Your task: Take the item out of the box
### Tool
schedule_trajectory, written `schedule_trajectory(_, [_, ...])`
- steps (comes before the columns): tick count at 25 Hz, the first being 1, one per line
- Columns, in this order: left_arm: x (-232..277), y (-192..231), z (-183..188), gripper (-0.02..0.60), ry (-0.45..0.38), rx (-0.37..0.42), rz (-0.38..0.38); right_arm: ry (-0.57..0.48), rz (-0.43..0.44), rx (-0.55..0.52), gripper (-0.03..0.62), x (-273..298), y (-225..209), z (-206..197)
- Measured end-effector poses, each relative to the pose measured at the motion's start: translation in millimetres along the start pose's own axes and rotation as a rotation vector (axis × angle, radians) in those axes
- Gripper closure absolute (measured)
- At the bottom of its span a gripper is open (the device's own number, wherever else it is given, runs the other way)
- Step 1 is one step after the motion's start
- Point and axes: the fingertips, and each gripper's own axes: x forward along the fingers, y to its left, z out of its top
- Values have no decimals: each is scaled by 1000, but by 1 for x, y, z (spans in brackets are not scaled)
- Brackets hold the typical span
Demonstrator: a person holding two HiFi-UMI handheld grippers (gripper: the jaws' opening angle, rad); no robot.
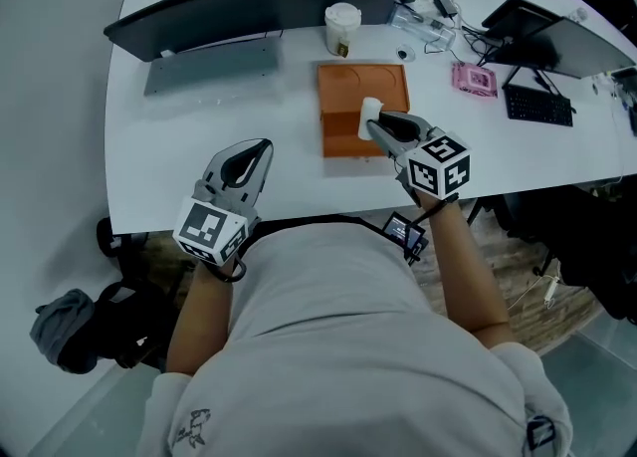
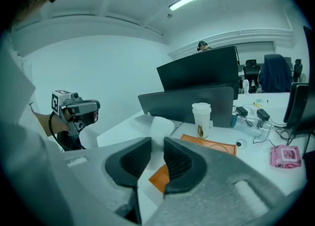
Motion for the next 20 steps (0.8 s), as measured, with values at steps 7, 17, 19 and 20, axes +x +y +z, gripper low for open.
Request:
schedule_trajectory(7, [-17, -6, 5, 584, -11, -11, 46, -48, 42, -61, 513, -4, 22, 11])
schedule_trajectory(17, [-49, -6, 13, 584, -5, -16, 52, -113, 26, -98, 511, -23, 46, 33])
schedule_trajectory(19, [-56, -8, 15, 584, -8, -15, 36, -121, 8, -98, 511, -27, 52, 33])
schedule_trajectory(20, [-60, -10, 14, 584, -9, -13, 26, -125, 0, -98, 511, -29, 56, 33])
